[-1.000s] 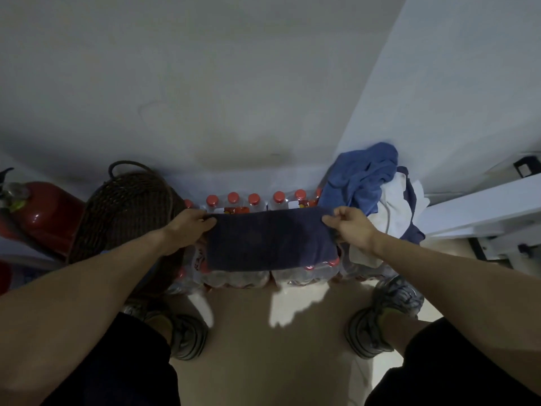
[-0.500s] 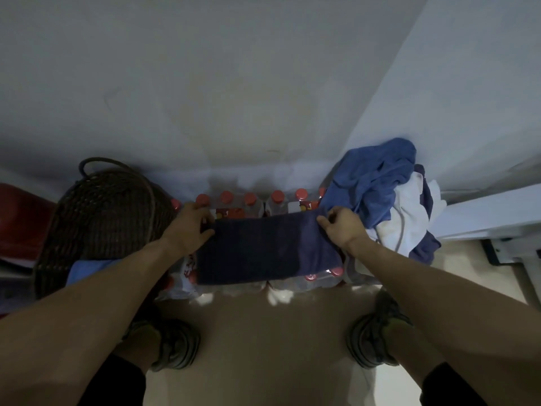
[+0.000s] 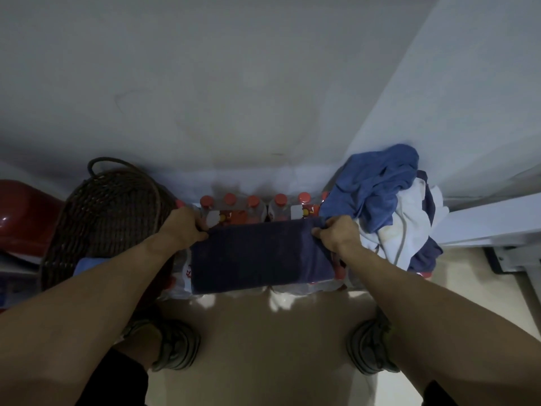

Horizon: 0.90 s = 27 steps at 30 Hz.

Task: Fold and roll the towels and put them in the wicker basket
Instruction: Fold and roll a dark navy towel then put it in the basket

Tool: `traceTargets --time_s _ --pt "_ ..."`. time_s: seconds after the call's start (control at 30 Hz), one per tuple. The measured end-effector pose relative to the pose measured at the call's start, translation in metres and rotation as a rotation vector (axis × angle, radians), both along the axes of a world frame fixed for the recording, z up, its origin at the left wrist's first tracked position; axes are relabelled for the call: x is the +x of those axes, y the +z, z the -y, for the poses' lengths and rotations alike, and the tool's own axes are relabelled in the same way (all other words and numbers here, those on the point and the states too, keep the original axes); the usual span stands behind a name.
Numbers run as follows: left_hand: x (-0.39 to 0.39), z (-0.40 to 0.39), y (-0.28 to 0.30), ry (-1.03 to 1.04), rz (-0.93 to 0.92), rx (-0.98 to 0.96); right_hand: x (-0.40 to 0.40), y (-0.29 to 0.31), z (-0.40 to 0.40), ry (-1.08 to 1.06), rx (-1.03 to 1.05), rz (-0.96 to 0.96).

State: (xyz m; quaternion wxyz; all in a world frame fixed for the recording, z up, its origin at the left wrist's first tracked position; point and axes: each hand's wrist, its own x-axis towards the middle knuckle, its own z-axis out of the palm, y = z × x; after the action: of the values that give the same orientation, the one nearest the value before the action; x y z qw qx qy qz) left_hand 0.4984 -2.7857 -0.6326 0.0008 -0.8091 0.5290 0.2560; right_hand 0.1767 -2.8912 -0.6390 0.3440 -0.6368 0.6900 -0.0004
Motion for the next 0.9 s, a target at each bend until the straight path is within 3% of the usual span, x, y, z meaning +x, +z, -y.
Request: traceTargets --time_s 0.13,0.33,0.5,0.6,0.73,0.8,0.9 --pt "0.005 0.003 0.0 0.045 -0.07 0.076 -0.002 -0.004 -0.001 -0.217 0.014 0.069" --pt "0.006 0.002 -0.004 0.06 -0.252 0.106 -0.003 -0.007 0.005 -0.026 0.166 0.088" --pt "0.006 0.0 -0.001 0.046 -0.294 0.11 -0.007 0.0 0.012 -0.043 0.028 0.314" --pt "0.005 -0.003 0.003 0.138 -0.505 0.076 -0.018 0.005 0.013 -0.11 0.2 0.616" --pt "0.002 -0.009 0.014 0.32 -0.886 0.166 -0.037 0.007 0.018 -0.217 0.402 0.741" --pt "-0.001 -0.01 0.013 0.381 -0.861 0.223 -0.045 0.002 0.021 -0.261 0.447 0.732" --pt "-0.013 -0.004 0.003 0.422 -0.541 0.151 -0.037 -0.01 0.019 -0.313 0.341 0.625"
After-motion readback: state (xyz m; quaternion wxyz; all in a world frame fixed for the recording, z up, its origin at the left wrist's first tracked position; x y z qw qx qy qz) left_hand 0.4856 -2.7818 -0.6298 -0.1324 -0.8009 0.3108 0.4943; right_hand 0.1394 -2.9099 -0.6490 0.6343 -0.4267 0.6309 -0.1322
